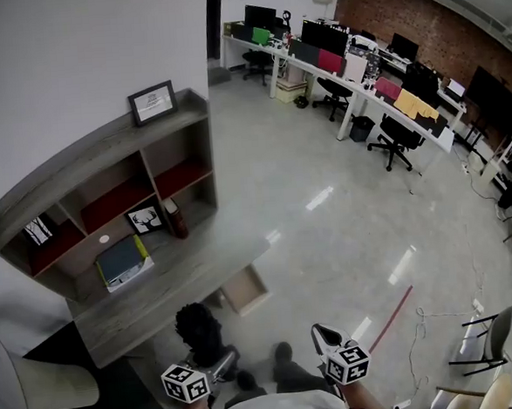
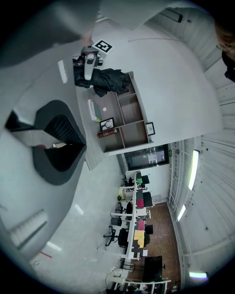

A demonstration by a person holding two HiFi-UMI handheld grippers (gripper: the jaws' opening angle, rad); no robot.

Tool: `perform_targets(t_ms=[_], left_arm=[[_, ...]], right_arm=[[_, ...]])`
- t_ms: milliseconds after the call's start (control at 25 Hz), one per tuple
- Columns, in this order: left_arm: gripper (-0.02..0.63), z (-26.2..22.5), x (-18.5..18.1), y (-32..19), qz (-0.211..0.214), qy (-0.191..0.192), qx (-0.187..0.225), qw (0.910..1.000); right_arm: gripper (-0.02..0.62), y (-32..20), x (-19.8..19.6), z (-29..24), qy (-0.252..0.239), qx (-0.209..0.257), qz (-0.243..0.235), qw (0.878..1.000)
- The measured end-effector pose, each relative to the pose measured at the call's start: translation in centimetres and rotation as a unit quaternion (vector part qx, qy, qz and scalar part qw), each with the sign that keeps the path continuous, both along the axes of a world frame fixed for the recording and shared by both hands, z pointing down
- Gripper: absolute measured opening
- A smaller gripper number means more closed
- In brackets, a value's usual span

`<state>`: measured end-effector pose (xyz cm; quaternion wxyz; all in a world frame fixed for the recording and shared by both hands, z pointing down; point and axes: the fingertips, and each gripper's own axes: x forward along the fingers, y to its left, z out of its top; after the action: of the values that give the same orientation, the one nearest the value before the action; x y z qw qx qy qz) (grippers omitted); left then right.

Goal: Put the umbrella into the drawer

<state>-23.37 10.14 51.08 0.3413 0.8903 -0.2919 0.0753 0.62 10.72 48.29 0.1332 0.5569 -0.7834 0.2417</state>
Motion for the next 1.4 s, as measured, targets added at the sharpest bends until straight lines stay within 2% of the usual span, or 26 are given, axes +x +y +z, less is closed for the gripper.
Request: perform_targets(t_ms=[240, 560, 960, 1280, 1400], left_arm=[[0.232, 0.8, 1.5, -1.7, -0.006, -0.002, -0.009, 0.9999], [0.232, 1.8, 5.5, -5.0, -0.013, -0.010, -0.024, 0.9996], [0.232, 6.9, 12.7, -9.3, -0.028, -0.029, -0.074, 0.9964], [0.230, 11.5, 16.6, -12.5, -0.027, -0.071, -0.110, 0.9911], [0.230, 12.9, 18.0, -13.7, -0.028, -0.075, -0.117, 0.9899]], right_arm=[[0.005, -2.6, 0.9, 1.0, -0.002, -0.007, -0.014, 1.000], [0.005, -8.5, 2.9, 2.1, -0.007, -0.019, -0.058, 0.998], [0.005, -14.4, 7.6, 6.7, -0.013, -0.062, -0.113, 0.992], [0.005, -18.8, 9.9, 10.1, -0.029, -0.085, -0.153, 0.984], [0.005, -20.3, 11.2, 11.4, -0.027, -0.091, -0.164, 0.982]])
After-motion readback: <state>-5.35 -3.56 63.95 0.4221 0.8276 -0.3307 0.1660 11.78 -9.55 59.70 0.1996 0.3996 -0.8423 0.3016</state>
